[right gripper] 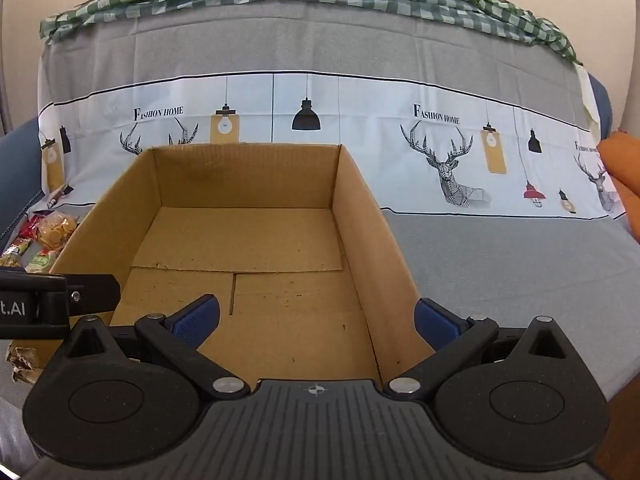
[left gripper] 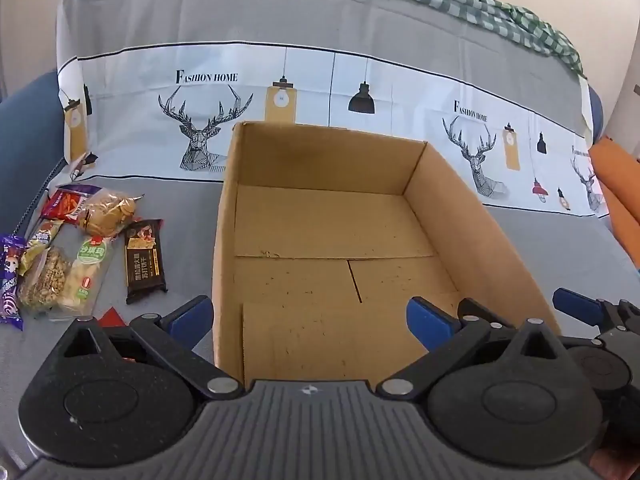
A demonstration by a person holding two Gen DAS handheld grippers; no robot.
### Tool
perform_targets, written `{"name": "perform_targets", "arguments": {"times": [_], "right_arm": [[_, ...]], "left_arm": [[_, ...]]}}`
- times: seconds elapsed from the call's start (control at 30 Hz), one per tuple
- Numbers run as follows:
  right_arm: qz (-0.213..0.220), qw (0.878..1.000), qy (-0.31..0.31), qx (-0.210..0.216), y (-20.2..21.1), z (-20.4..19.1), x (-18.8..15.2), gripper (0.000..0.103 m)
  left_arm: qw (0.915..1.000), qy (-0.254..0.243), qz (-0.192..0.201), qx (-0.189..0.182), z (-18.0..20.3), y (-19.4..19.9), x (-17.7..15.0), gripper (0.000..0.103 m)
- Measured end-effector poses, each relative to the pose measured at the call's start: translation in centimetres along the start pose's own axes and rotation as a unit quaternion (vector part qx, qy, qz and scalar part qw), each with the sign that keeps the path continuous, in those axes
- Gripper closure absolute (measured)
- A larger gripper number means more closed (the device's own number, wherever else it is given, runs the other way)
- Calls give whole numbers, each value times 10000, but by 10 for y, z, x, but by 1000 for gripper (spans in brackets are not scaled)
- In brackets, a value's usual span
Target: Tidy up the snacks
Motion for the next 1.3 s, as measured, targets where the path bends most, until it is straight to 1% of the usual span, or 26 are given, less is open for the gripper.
{"name": "perform_targets", "arguments": {"times": [0.1,0.2,0.23,0.33,0.37,0.47,0.57,0.67,0.7,0.73,0.93,1.17,1.23,1.3], "right_arm": [[-34,10000,-38,-74,-6,3,-2,0],[-78,9999,-114,11,-6,5,-4,0],[-78,9999,-109,23,-5,5,-4,0],[7,9998,-116,153,-2,5,-4,1],[62,9998,-102,176,0,4,-4,1],[79,9998,-25,200,2,3,-4,1],[76,9998,-43,165,1,-1,-5,4],[75,9998,-64,185,1,-2,-5,4],[76,9997,-80,204,1,-2,-5,4],[82,9997,-90,210,1,-3,-5,4],[110,9996,-100,247,0,-6,-6,5],[110,9994,-45,321,0,-7,-7,11],[142,9994,0,320,1,-9,-7,14],[204,9992,3,341,2,-10,-7,15]], "left_arm": [[9999,32,-117,95,0,-2,0,0],[9999,79,-127,9,0,-3,-2,0],[9999,47,-155,-3,1,-1,-7,0],[9999,93,-59,-54,-9,2,-9,0],[10000,85,-8,-22,-4,4,-3,1],[9998,-33,127,113,-2,7,-2,1],[9998,-59,161,120,0,8,-2,1],[9997,-64,209,103,1,10,-1,1],[9999,-60,62,77,-2,8,-2,1],[9998,-97,145,117,-3,8,-3,1],[9997,-140,161,140,-3,8,-2,1],[9996,-191,214,66,-1,8,-3,1],[9995,-195,228,28,0,8,-4,1],[9995,-193,239,1,0,9,-4,3]]}}
Point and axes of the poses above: each gripper's, at about its wrist camera, not at the fingertips, and y roughly against the way its jaws point, z to its right, x to its top, the point moved 4 cm from there along -y, roughly the way its jaws point, and after that the axes turned 9 degrees about -y, right-handed, at the moved point
